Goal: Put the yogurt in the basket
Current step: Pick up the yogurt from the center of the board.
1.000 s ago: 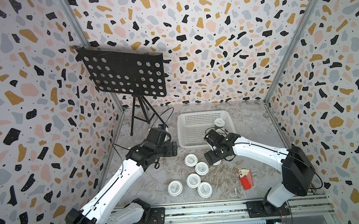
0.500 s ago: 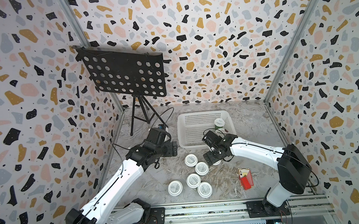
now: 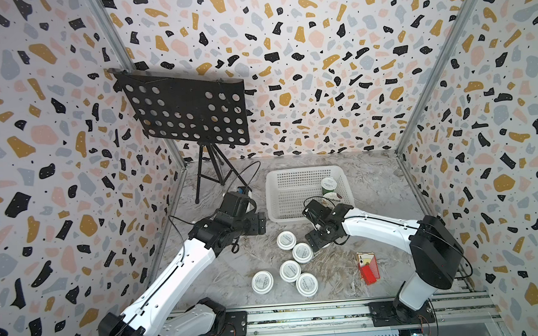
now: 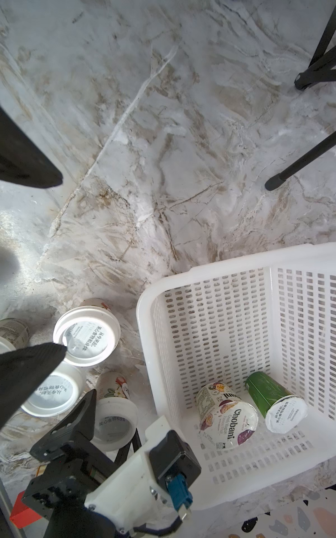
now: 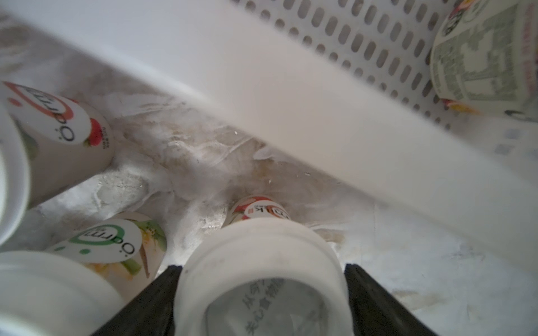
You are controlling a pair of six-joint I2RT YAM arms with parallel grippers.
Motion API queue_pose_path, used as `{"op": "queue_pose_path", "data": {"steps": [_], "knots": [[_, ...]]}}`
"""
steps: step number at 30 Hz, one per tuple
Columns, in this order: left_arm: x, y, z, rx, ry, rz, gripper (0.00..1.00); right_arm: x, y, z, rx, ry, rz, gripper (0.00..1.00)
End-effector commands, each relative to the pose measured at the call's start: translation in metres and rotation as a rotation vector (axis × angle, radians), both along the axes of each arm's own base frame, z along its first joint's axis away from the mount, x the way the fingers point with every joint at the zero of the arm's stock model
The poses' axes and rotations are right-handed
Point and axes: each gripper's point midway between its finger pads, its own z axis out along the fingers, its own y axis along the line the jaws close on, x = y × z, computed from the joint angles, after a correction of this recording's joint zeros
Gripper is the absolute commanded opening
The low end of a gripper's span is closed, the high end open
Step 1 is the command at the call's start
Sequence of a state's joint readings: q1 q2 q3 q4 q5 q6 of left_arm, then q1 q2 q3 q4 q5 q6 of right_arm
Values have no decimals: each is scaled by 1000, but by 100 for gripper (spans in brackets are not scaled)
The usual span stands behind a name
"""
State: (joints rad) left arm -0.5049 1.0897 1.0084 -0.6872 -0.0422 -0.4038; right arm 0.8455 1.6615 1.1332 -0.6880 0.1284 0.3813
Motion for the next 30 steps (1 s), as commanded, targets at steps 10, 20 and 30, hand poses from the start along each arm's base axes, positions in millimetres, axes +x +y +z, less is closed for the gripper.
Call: {"op": "queue_pose_path", "data": {"steps": [10, 20, 30], "knots": [[1, -1, -3, -2, 3, -4, 87, -5, -2, -5, -4, -7, -10, 83], [2, -1, -4, 1, 4, -3, 87, -8, -8, -1, -10, -16, -26, 79], [2, 0, -3, 2, -1, 0, 87, -7, -17, 25, -15, -62, -32, 77]]}}
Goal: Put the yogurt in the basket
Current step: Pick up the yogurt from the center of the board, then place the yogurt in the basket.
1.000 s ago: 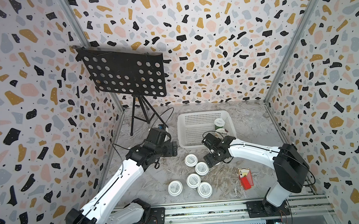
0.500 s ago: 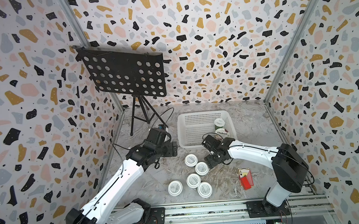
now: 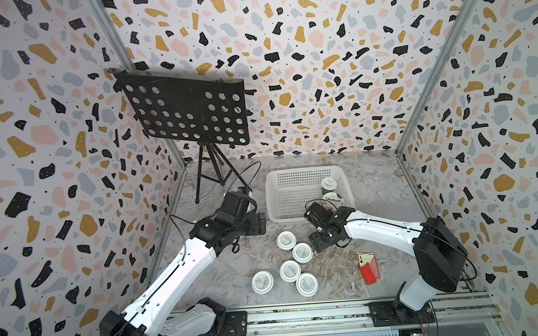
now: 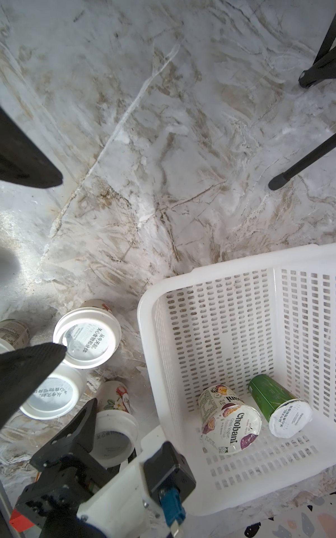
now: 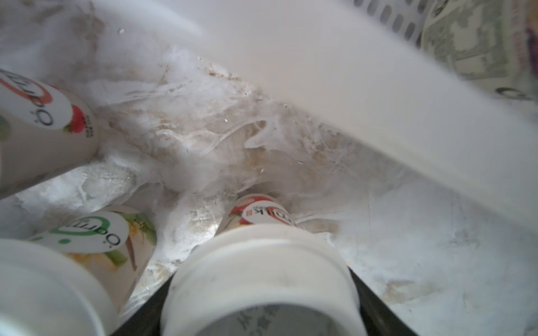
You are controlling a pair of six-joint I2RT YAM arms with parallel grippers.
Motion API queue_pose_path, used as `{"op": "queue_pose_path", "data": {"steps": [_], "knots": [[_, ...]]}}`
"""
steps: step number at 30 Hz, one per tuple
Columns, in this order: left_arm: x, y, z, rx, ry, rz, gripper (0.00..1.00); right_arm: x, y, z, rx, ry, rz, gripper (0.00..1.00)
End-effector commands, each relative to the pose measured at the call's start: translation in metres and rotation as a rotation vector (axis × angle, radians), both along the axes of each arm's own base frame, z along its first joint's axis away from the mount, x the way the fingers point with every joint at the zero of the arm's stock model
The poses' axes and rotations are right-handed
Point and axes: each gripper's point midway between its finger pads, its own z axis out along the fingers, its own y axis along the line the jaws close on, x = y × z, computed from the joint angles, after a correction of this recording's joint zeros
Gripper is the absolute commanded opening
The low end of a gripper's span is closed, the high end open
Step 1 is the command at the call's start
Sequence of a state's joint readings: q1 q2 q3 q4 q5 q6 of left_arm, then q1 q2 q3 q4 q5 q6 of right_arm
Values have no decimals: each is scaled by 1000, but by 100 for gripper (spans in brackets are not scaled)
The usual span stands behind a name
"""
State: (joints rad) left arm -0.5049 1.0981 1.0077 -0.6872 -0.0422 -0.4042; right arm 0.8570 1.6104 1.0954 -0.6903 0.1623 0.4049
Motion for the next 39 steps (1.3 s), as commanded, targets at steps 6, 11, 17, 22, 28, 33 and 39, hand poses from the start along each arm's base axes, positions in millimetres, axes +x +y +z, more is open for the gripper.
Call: {"op": "queue_pose_path", "data": {"steps": [6, 11, 17, 22, 28, 33, 39], "knots": [[3, 0, 1, -3, -11, 0, 87, 2, -12, 56, -2, -90, -2, 75], [4, -3, 1, -14, -1, -2, 88, 17, -11, 96, 5, -149, 22, 75], [9, -8, 4, -28, 9, -2, 88, 61, 3, 131, 39, -206, 29, 75], [19, -12, 0, -46, 45, 22, 89, 113, 19, 140, 75, -223, 20, 74], [32, -16, -7, -51, 86, 41, 88, 171, 46, 132, 102, -230, 39, 74], [39, -15, -10, -33, 96, 43, 88, 202, 57, 113, 119, -211, 41, 74], [40, -14, -26, -9, 135, 42, 88, 224, 55, 84, 101, -178, 32, 74]]}}
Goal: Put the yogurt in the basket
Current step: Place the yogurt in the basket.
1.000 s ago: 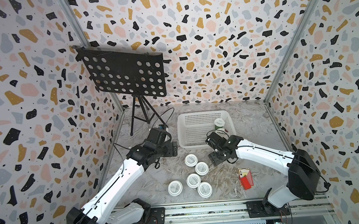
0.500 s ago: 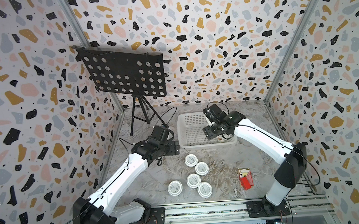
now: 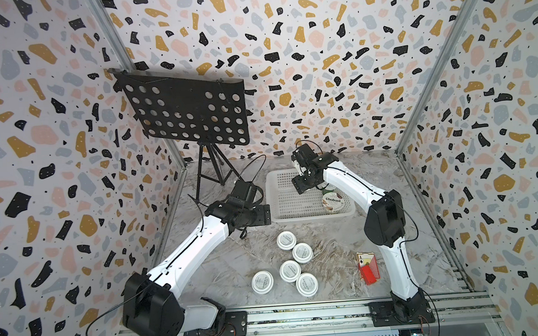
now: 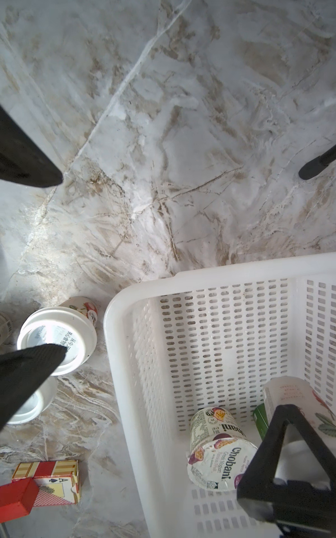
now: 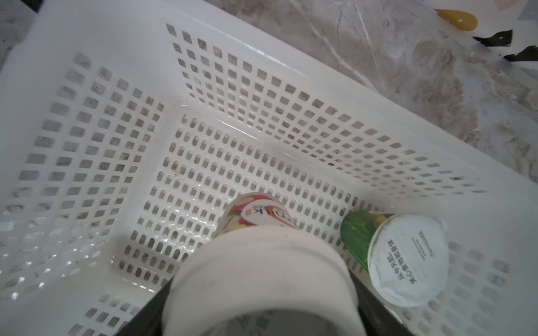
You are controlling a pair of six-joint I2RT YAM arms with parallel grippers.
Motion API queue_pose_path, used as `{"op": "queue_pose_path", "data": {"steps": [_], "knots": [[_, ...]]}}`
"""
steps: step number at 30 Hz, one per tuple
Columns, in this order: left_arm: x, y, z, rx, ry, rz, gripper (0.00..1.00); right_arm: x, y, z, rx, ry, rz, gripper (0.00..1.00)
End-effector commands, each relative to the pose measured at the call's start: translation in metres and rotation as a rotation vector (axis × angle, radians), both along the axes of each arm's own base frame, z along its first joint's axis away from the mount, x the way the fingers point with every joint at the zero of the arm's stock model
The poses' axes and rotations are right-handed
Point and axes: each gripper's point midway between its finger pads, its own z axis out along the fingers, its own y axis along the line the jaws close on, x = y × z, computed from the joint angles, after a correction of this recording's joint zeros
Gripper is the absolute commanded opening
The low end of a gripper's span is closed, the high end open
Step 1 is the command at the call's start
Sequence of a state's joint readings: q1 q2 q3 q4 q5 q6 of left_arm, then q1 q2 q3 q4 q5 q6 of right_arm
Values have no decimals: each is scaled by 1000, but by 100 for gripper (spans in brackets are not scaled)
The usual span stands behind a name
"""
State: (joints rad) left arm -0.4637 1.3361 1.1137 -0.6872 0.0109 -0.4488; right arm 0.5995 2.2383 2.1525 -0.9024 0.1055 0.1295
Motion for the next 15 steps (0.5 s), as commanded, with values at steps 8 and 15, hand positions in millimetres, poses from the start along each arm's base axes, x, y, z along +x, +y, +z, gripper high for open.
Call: {"op": "queue_pose_path", "data": {"steps": [8, 15], "knots": [[5, 1, 0, -5, -1, 8, 88, 21, -16, -13, -28, 14, -12, 74], [2, 3, -5, -7, 9, 23, 89, 32, -25, -22, -45, 15, -28, 74]]}}
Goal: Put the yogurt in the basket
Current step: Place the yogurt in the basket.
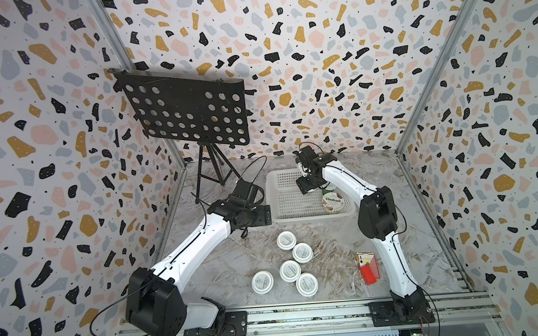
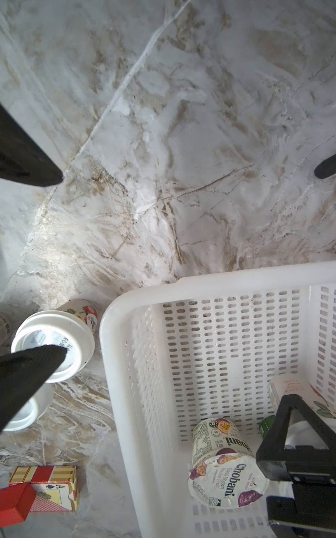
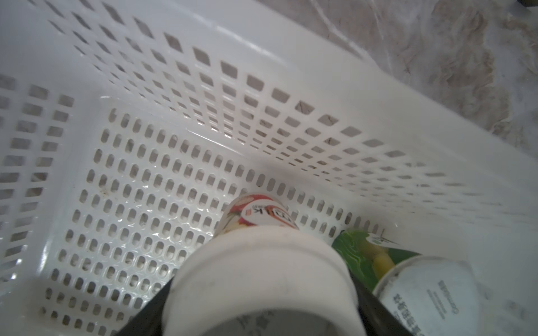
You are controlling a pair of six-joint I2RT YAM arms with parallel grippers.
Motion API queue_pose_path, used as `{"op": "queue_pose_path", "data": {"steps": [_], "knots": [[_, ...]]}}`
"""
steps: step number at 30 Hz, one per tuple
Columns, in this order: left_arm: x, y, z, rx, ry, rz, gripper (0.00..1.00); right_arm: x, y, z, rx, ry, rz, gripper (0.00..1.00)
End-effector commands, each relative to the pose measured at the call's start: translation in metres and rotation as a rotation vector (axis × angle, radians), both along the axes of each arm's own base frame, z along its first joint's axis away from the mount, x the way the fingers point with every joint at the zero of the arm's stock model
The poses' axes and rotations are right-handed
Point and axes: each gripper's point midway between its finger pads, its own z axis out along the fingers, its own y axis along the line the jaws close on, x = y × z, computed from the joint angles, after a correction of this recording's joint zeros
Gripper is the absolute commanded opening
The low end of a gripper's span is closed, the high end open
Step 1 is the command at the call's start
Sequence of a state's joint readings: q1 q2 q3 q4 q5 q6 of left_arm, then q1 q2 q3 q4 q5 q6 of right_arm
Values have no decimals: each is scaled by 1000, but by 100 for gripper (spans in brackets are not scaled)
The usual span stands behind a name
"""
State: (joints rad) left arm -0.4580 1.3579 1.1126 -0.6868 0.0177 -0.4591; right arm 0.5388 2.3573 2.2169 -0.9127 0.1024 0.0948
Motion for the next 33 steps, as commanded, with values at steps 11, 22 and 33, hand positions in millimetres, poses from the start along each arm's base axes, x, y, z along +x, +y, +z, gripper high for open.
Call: {"op": "queue_pose_path", "data": {"steps": [11, 22, 33], "knots": [[0, 5, 0, 3, -15, 15, 89, 15, -10, 8, -47, -44, -9, 75], [0, 4, 1, -2, -16, 14, 89, 16, -11, 0, -59, -32, -9, 76], [-1, 4, 1, -2, -15, 14, 89, 15, -8, 4, -46, -34, -1, 85]]}}
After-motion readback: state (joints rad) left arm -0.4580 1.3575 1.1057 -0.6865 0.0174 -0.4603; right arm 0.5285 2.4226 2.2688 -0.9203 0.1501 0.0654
